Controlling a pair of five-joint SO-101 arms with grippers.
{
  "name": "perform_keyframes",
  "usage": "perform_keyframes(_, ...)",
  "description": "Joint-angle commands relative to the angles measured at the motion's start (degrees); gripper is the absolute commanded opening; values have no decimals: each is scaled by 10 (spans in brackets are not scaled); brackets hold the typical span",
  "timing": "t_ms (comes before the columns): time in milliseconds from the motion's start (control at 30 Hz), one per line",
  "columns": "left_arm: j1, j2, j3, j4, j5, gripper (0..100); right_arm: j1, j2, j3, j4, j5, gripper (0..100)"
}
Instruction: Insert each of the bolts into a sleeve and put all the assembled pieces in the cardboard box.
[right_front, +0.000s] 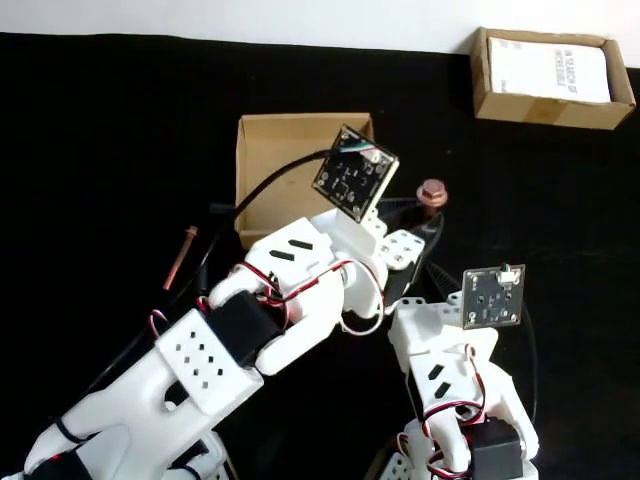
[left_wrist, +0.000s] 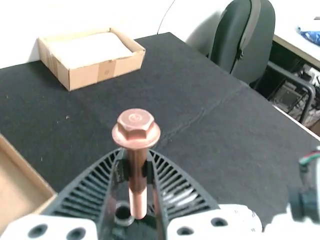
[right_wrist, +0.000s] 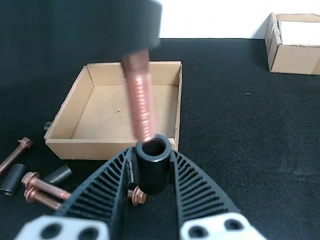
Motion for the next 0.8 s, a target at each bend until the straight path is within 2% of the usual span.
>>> perform_keyframes(0,-9,-16,22,-62,-10,9,-1,0,-1,-10,5,8)
perform_keyframes(167,-7,-16,48,-79,-48,9,-1,0,-2,-10,5,8)
perform_keyframes(500,-8,-16,51,-76,-50,9,-1,0,-4,-10,5,8)
perform_keyframes(767,-8,-20,102,-77,-47,9,-1,0,-5,-10,5,8)
